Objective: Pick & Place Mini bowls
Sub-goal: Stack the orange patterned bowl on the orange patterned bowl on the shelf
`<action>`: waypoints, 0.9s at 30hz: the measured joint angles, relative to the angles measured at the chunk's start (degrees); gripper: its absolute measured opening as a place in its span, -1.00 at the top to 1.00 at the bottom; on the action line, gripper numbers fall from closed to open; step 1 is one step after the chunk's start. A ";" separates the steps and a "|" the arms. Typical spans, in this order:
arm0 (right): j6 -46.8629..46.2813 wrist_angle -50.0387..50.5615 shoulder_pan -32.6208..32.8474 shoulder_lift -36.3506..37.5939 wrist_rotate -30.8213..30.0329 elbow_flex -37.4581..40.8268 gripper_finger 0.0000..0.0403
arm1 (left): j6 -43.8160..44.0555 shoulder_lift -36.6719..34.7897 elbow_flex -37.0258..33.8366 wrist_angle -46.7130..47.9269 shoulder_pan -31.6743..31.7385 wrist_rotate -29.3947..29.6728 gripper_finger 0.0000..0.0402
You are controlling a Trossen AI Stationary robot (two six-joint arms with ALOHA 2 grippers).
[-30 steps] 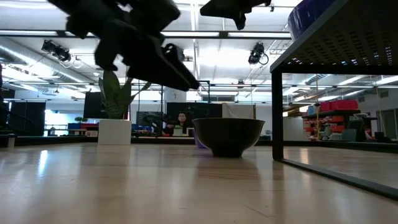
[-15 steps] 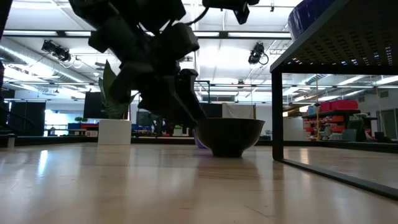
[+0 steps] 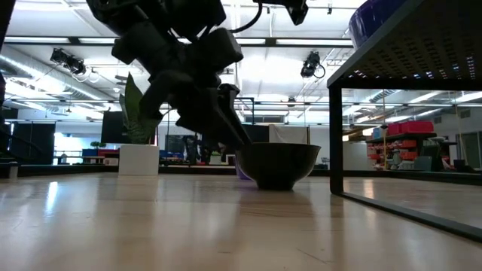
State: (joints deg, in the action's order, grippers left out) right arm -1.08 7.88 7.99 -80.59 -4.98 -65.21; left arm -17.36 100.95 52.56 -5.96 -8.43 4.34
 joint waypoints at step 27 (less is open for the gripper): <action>1.34 8.40 0.00 11.41 -7.53 0.02 0.98 | 54.61 -1.58 0.11 5.23 3.44 13.54 -0.11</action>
State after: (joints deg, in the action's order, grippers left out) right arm 0.25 16.28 7.99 -69.19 -12.51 -65.19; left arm 37.25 99.37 52.66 -0.73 -4.98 17.87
